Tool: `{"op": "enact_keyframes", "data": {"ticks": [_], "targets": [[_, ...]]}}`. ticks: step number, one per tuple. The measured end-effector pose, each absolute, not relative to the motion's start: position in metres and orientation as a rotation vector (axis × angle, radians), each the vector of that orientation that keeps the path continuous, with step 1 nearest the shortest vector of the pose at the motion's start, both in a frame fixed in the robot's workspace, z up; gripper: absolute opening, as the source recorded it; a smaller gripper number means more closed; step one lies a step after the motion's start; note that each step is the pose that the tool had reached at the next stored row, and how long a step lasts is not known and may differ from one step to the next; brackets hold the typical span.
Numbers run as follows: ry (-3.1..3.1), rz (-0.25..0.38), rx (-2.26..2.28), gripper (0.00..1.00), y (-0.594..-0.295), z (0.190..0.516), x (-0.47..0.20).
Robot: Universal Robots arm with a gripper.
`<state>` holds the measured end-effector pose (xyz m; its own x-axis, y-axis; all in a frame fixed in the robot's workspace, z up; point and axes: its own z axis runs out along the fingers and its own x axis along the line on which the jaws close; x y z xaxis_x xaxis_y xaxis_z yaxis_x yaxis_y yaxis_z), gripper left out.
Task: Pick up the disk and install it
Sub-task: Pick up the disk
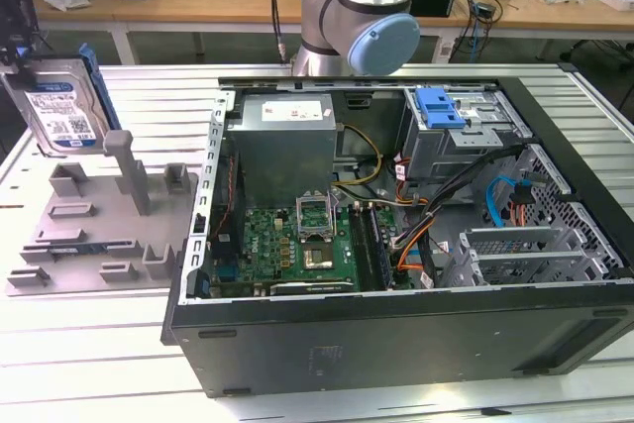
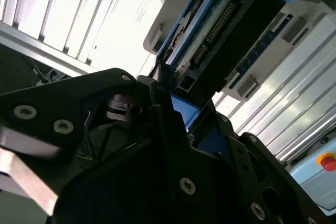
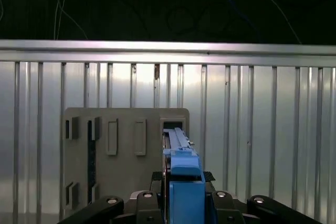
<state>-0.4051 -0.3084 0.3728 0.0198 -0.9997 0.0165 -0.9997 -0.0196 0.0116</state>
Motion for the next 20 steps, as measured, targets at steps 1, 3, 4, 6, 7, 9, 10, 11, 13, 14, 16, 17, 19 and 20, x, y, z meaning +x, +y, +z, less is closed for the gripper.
{"op": "enact_keyframes", "data": {"ticks": [1,3,4,6,7,9,10,11,13,14,16,17,19,20], "targets": [[-2.186,0.006,2.229,0.37,-0.308,0.376,-0.405],[-2.186,0.006,2.229,0.37,-0.308,0.381,-0.405],[-2.186,0.006,2.229,0.37,-0.308,0.384,-0.405],[-2.186,0.006,2.229,0.37,-0.308,0.390,-0.405],[-2.186,0.006,2.229,0.37,-0.308,0.393,-0.405],[-2.186,0.006,2.229,0.37,-0.308,0.398,-0.405],[-2.186,0.006,2.229,0.37,-0.308,0.402,-0.405],[-2.186,0.006,2.229,0.37,-0.308,0.406,-0.405],[-2.186,0.006,2.229,0.37,-0.308,0.412,-0.405],[-2.186,0.006,2.229,0.37,-0.308,0.415,-0.405],[-2.186,0.006,2.229,0.37,-0.308,0.421,-0.405],[-2.186,0.006,2.229,0.37,-0.308,0.426,-0.405],[-2.186,0.006,2.229,0.37,-0.308,0.435,-0.405],[-2.186,0.006,2.229,0.37,-0.308,0.438,-0.405]]}}
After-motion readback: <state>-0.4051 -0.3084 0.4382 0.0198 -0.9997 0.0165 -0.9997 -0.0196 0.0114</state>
